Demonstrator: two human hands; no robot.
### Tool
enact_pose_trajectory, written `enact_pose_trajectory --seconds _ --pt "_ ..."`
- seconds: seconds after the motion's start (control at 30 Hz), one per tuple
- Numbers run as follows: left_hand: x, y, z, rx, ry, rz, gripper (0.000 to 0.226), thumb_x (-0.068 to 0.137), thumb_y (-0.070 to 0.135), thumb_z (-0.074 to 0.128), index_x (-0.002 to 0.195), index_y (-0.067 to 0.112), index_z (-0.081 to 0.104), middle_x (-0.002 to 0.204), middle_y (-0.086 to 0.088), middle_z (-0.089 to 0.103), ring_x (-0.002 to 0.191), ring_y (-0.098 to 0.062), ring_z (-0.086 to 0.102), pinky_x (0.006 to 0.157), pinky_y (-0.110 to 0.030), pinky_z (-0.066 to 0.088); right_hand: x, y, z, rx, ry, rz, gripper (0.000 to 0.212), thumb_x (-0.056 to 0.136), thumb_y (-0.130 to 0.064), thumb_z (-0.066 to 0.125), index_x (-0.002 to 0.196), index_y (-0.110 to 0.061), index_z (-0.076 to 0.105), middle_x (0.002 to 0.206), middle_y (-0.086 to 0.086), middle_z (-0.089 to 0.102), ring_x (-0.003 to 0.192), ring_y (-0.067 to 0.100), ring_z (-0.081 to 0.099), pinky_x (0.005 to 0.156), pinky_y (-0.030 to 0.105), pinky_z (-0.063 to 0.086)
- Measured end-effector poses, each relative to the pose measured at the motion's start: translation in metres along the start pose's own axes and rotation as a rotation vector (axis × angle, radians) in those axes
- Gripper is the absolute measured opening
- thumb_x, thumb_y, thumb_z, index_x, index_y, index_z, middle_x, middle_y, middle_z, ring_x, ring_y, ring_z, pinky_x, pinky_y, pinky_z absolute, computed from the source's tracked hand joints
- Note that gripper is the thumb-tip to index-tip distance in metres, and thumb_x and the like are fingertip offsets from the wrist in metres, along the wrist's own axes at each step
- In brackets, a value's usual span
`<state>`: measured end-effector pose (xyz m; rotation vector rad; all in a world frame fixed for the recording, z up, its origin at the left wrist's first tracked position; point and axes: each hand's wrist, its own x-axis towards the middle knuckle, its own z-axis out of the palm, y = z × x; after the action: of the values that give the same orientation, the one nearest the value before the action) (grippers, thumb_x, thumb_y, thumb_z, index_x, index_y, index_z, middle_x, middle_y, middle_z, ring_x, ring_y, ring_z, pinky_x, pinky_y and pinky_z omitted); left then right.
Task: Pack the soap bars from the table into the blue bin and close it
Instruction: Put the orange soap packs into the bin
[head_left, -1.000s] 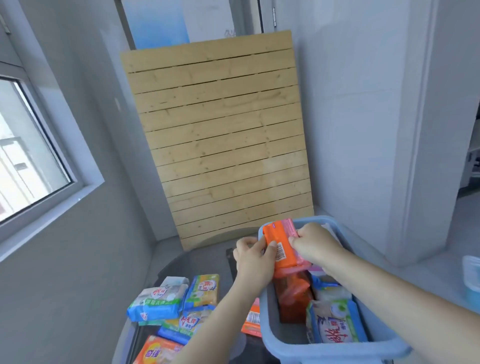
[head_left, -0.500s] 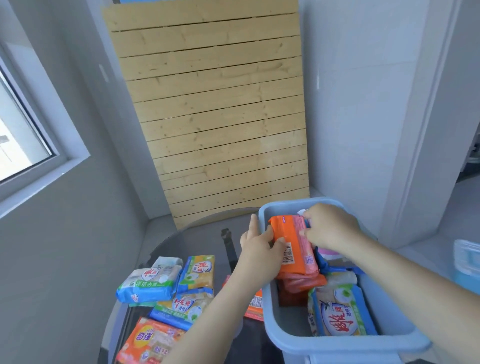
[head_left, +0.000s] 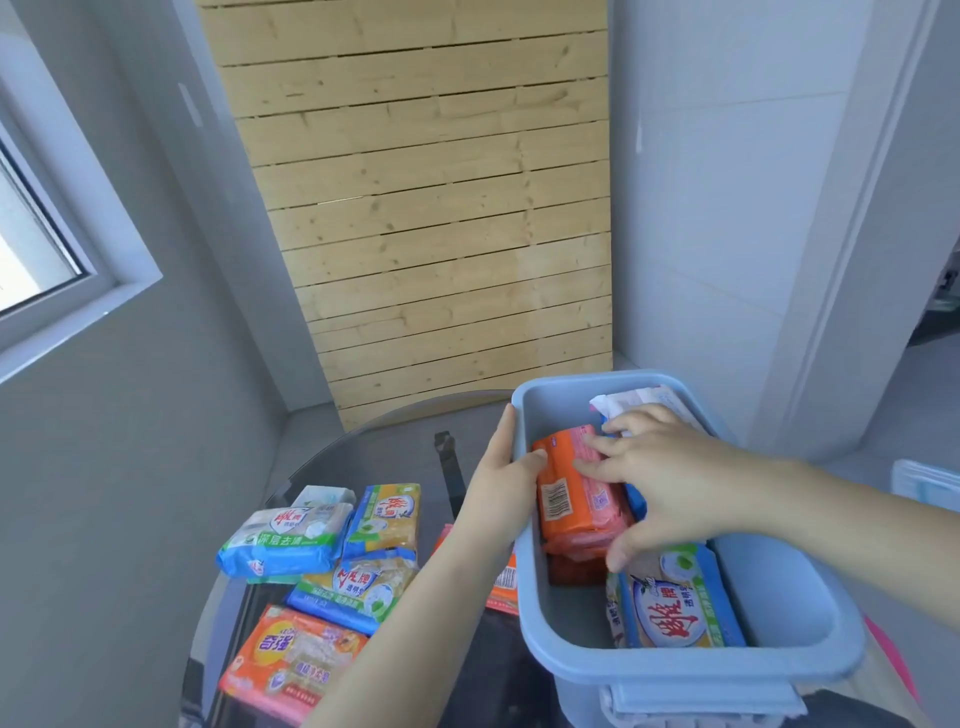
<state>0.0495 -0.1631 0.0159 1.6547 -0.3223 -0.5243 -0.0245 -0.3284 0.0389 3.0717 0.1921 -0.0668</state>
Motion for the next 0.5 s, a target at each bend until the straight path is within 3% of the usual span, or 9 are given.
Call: enact_pose_trajectory --seconds 0.1,0.17,0.27,0.37,0.5 --pt "0.0 0.0 0.0 -0.045 0.009 0.006 0.06 0.094 0.012 0.049 0.145 0.04 0.032 0.1 0.019 0.067 0.077 0.001 0.069 0.059 -0.014 0.052 0.001 -0.002 0.006 -0.247 0.044 -0.103 0.102 0.061 -0.072 0.06 0.143 -0.019 0.031 0.149 0.01 0.037 0.129 0.026 0.036 0.103 0.031 0.003" --pt "-0.001 0.001 0.001 -0.05 0.006 0.011 0.059 0.094 0.011 0.049 0.144 0.039 0.034 0.085 0.026 0.069 0.066 0.007 0.069 0.053 -0.011 0.05 0.003 0.0 0.008 -0.308 0.025 -0.121 0.097 0.07 -0.059 0.064 0.145 -0.012 0.025 0.15 0.015 0.035 0.13 0.027 0.038 0.108 0.033 0.005" --pt "-0.001 0.002 0.001 -0.076 -0.001 -0.005 0.06 0.094 0.009 0.048 0.144 0.038 0.035 0.082 0.026 0.068 0.062 0.006 0.068 0.052 -0.012 0.051 0.006 0.004 0.009 -0.341 0.006 -0.135 0.094 0.074 -0.059 0.06 0.145 -0.006 0.025 0.147 0.016 0.039 0.129 0.028 0.041 0.111 0.033 0.011" --pt "-0.001 0.001 0.001 -0.081 0.005 -0.019 0.061 0.092 0.012 0.05 0.144 0.041 0.033 0.087 0.023 0.068 0.072 -0.003 0.068 0.065 -0.019 0.055 0.013 0.003 0.012 -0.36 0.007 -0.106 0.098 0.073 -0.065 0.054 0.142 -0.001 0.028 0.137 0.015 0.05 0.12 0.029 0.047 0.107 0.033 0.02" --pt "-0.002 0.001 0.002 -0.052 0.013 -0.028 0.063 0.091 0.015 0.051 0.144 0.044 0.032 0.108 0.007 0.071 0.09 -0.017 0.069 0.091 -0.039 0.055 0.022 0.0 0.016 -0.393 0.034 -0.055 0.099 0.075 -0.067 0.05 0.142 0.003 0.027 0.133 0.017 0.052 0.117 0.03 0.049 0.105 0.036 0.029"
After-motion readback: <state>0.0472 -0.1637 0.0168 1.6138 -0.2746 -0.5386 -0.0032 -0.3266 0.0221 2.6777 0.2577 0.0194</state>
